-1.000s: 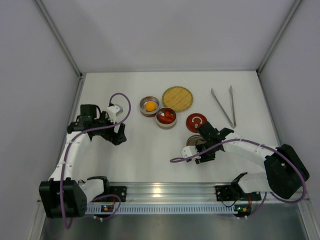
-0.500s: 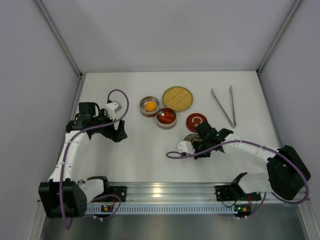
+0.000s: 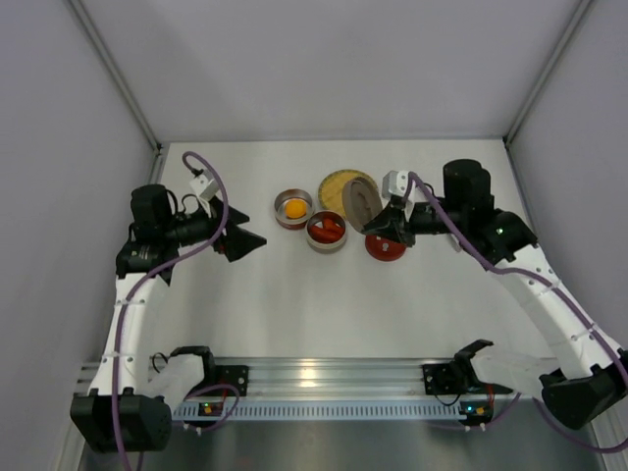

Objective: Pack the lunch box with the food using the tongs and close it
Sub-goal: Adjust the box lid.

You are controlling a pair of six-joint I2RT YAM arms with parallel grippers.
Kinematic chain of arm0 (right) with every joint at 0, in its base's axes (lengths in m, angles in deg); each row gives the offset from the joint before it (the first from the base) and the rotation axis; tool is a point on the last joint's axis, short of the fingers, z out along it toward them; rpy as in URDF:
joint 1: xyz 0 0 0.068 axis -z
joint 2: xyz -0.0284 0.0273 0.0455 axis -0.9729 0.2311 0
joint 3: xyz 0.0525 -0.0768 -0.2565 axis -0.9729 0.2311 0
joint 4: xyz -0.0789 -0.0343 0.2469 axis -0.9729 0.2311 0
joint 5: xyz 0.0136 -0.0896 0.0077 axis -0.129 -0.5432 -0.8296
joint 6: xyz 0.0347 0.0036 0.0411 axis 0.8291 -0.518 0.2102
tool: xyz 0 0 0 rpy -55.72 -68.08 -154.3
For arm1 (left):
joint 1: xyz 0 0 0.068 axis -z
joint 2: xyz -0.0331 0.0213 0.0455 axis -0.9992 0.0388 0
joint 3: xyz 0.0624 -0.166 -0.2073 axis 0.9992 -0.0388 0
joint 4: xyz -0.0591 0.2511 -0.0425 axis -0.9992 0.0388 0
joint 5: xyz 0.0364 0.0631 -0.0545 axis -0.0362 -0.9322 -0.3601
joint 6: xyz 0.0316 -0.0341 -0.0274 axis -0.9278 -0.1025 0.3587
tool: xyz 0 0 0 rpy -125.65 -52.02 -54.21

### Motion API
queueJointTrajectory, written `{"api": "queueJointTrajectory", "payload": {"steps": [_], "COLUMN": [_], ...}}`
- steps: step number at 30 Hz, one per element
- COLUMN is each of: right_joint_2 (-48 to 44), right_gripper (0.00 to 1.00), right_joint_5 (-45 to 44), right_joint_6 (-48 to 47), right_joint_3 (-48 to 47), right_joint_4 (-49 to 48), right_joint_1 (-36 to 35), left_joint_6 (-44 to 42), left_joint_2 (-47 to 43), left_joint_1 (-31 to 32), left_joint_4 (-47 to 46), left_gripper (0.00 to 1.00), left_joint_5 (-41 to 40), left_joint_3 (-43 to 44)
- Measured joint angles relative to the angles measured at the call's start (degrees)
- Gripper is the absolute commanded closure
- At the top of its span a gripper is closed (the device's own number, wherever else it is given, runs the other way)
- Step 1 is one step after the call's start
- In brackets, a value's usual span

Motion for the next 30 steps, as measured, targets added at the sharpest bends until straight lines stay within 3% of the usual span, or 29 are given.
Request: {"api": "queueJointTrajectory", "payload": {"steps": [4, 7, 14, 21, 30], "right_joint_2": [2.0, 4.5, 7.8, 8.9, 9.6], "right_gripper": [1.0, 1.0, 1.0, 1.0, 1.0], "right_joint_5": [8.0, 14.1, 23.5, 28.7, 31.5], "right_joint_6": [11.5, 21.2, 34.8, 38.8, 39.5], "right_joint_3": [0.0, 0.0, 0.2, 0.9, 1.7], "right_joint_4": [-3.9, -9.6, -15.9, -16.3, -16.0], "right_joint_1": [0.5, 1.0, 1.2, 0.5, -1.4], "left_joint_6": [7.5, 6.7, -10.6, -30.4, -40.8], "left_joint_2": [0.0, 0.0, 1.7, 10.4, 18.1], "left_joint_1": [1.1, 5.0, 9.2, 13.0, 25.0], "left_joint_4": [-9.3, -11.3, -3.7, 11.1, 19.9], "left_gripper": [0.02, 0.02, 0.02, 0.01, 0.02], "left_joint_5": [1.4, 0.8, 1.4, 2.4, -1.7], "left_joint_3": [0.1, 1.1, 9.0, 22.4, 29.8]}}
